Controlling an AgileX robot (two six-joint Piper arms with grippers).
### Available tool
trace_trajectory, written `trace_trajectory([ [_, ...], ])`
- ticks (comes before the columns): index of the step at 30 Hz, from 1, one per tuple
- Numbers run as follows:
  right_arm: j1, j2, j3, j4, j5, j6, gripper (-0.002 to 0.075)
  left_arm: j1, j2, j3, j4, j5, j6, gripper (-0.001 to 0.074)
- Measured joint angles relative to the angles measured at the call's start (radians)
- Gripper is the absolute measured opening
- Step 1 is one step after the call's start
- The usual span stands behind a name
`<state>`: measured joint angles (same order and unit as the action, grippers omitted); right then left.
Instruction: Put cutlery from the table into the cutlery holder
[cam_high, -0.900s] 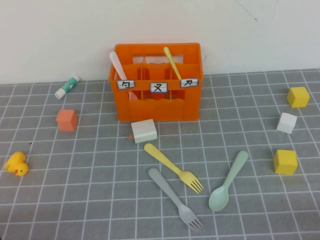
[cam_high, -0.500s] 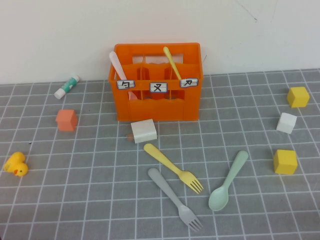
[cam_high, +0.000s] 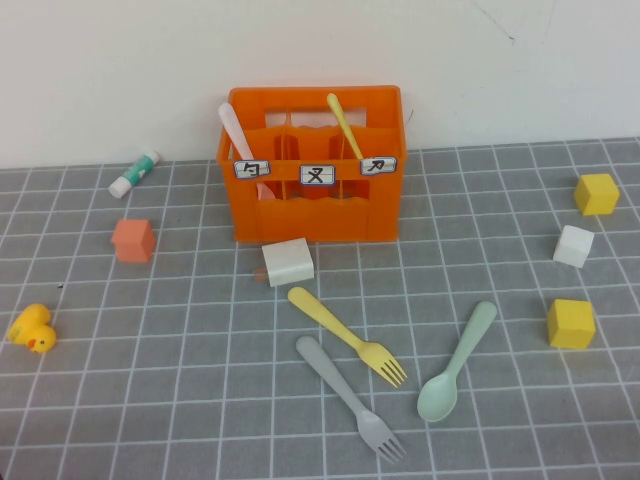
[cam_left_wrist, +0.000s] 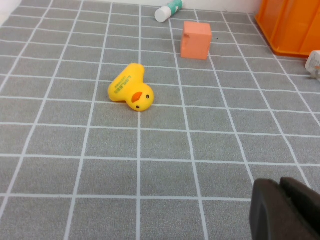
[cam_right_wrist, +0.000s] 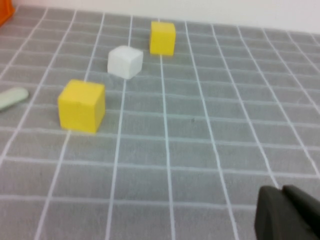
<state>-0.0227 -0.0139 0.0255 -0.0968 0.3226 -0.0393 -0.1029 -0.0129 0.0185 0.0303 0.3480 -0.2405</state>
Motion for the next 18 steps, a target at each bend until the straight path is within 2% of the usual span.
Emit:
trace_trajectory([
  [5, 0.000, 0.000, 0.004, -0.004, -0.179, 0.000, -0.0003, 0.000, 0.000, 0.000, 0.000, 0.000, 0.000, -0.0001],
  [13, 0.000, 0.000, 0.004, -0.009, -0.649, 0.033, -0.0003, 0.000, 0.000, 0.000, 0.000, 0.000, 0.000, -0.0001],
  [18, 0.000, 0.000, 0.002, 0.054, -0.845, -0.106, -0.0003, 0.000, 0.000, 0.000, 0.000, 0.000, 0.000, -0.0001],
])
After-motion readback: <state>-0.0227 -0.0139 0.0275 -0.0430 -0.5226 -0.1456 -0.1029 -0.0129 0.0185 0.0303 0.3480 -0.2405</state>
